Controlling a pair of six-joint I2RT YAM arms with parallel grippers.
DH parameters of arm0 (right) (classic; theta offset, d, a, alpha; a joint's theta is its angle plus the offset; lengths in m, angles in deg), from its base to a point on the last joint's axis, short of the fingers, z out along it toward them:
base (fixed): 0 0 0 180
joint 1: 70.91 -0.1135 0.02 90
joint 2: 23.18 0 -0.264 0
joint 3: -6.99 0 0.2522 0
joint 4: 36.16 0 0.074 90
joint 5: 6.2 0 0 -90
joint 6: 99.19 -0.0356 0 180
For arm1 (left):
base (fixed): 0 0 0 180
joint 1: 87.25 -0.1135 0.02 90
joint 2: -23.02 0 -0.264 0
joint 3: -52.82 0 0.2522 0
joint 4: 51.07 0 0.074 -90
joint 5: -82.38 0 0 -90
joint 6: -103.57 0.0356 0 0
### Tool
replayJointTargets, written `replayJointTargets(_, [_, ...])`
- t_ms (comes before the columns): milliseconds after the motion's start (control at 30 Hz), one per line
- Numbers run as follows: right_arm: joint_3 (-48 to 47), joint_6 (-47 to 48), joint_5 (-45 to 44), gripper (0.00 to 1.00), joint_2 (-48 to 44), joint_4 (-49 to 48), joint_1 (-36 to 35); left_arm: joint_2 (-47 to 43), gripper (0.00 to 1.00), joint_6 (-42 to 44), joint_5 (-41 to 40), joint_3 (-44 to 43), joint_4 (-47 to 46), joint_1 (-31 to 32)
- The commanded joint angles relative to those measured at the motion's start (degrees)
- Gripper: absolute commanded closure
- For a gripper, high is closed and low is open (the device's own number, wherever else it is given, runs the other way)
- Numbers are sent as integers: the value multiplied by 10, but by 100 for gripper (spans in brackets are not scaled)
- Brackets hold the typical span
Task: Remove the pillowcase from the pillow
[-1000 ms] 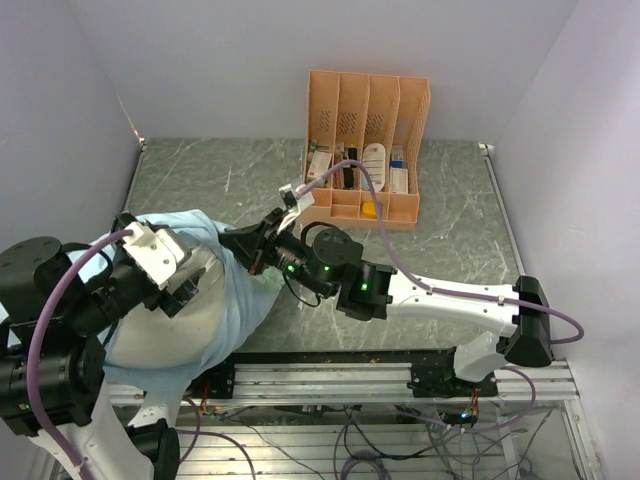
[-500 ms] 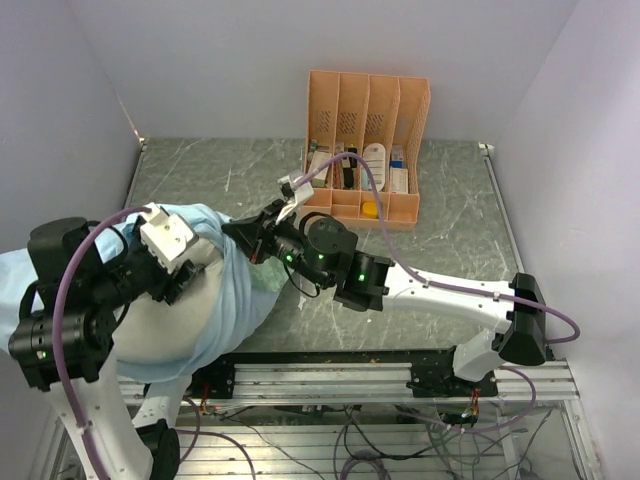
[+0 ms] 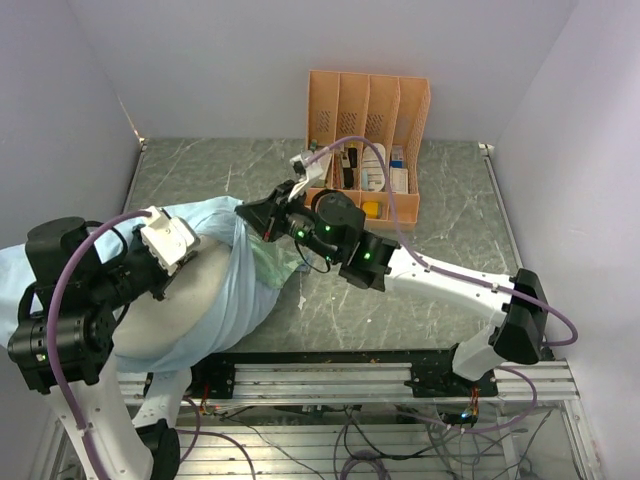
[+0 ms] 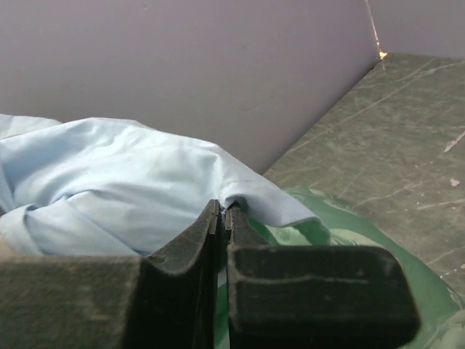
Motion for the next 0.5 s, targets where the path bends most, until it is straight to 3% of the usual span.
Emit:
replayJointTargets(0, [4, -11, 0, 100, 19, 35, 80, -21, 93, 8, 16, 5, 30, -4])
replayJointTargets(200, [3, -20, 30, 100, 40, 42, 116, -36, 93, -3, 37, 25, 30, 19])
replayJointTargets(467, [84, -43, 30, 100, 79, 12, 116, -24, 93, -21, 79, -26, 29, 35])
